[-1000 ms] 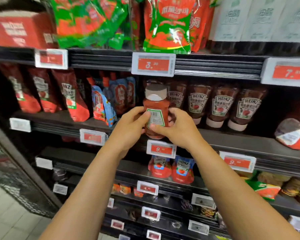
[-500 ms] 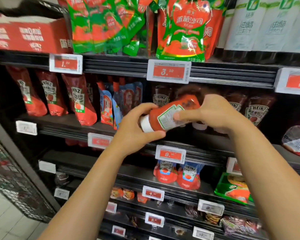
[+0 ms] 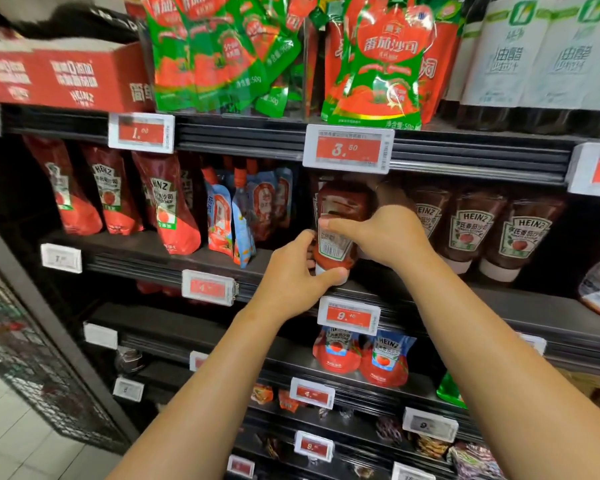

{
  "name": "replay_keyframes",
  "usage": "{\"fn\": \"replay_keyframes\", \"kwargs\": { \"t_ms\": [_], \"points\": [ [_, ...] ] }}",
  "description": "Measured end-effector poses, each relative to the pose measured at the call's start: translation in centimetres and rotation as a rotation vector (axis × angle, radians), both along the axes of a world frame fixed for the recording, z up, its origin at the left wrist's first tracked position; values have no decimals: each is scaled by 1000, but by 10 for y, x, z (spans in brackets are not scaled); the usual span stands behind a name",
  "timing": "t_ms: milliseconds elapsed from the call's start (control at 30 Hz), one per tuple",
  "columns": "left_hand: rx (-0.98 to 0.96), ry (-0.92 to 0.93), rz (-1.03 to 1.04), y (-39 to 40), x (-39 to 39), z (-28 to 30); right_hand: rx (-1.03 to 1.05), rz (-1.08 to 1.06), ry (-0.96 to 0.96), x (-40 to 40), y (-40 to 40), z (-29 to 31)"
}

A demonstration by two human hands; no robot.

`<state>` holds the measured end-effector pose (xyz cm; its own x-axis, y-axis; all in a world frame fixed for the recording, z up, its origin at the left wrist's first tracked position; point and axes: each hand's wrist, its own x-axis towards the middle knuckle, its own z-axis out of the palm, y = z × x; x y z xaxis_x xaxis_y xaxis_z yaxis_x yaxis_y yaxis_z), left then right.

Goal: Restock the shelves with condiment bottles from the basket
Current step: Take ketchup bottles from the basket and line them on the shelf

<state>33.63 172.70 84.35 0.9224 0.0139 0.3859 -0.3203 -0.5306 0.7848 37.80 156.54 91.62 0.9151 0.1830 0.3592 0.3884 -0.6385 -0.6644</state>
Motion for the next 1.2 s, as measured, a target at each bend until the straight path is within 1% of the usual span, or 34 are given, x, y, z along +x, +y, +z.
{"fn": "replay_keyframes", "kwargs": {
  "t_ms": [67,100,167,233,333,433,533,633,667,767,833,900,967,1100,1200],
  "points": [
    [12,-52,75,-4,1,0,15,16,-32,1,1,-8],
    [-3,-88,118,-7,1,1,52,34,-17,1,0,-12],
    [-37,-145,196,-13,1,5,175,90,60,-1,-1,-20],
    [-40,-164,236,-18,2,8,284,188,160,-3,-2,-28],
    [-88,-145,216,-16,1,12,377,275,223,-3,-6,-39],
    [-78,-99,100,-5,-1,18,427,300,229,-4,-13,-47],
    [-71,-42,-9,-1,0,21,399,273,157,-4,-15,-54],
    [9,-59,48,1,5,23,329,207,90,-1,-12,-58],
    [-5,-44,39,4,7,22,333,216,95,0,-11,-58],
    [-128,8,10,15,13,22,314,237,86,3,-7,-59],
    [-136,14,58,20,18,20,226,171,75,6,-1,-61],
    [-104,29,117,22,23,18,156,124,69,7,4,-63],
    [-149,66,136,22,29,14,117,106,59,7,8,-66],
    [-321,174,105,17,39,11,51,39,53,11,9,-70],
    [-320,178,69,14,38,8,62,20,67,13,9,-71]
  ]
}}
